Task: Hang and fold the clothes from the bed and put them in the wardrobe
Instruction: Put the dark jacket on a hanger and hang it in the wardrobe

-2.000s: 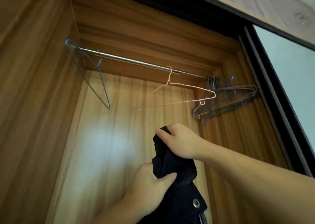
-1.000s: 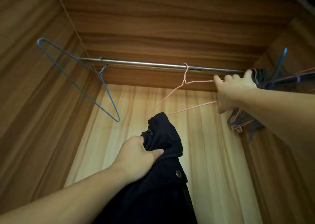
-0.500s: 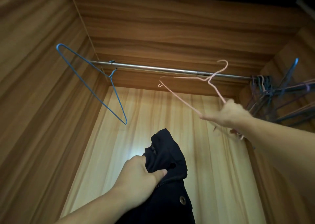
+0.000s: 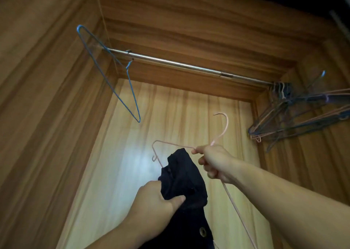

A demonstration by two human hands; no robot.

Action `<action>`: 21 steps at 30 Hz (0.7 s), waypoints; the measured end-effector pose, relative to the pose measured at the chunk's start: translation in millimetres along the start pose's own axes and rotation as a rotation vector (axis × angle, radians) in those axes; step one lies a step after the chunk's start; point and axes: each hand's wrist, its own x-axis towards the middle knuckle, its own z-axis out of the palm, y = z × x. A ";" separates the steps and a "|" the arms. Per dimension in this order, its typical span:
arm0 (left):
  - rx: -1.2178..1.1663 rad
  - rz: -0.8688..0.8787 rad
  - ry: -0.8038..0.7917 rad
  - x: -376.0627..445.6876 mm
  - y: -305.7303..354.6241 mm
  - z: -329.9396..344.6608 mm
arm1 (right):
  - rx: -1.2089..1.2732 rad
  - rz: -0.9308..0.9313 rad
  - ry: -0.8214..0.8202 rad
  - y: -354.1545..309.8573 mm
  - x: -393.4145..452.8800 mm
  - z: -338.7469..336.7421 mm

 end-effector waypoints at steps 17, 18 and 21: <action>0.162 -0.051 -0.361 -159.2 107.8 -29.4 | -0.227 0.021 -0.136 11.3 -221.3 -31.4; 0.180 -0.062 -0.403 -170.0 115.6 -32.2 | -0.234 0.047 -0.136 17.7 -236.6 -37.8; 0.164 -0.123 -0.496 -201.8 128.0 -38.6 | -0.229 0.137 -0.121 38.1 -284.9 -57.8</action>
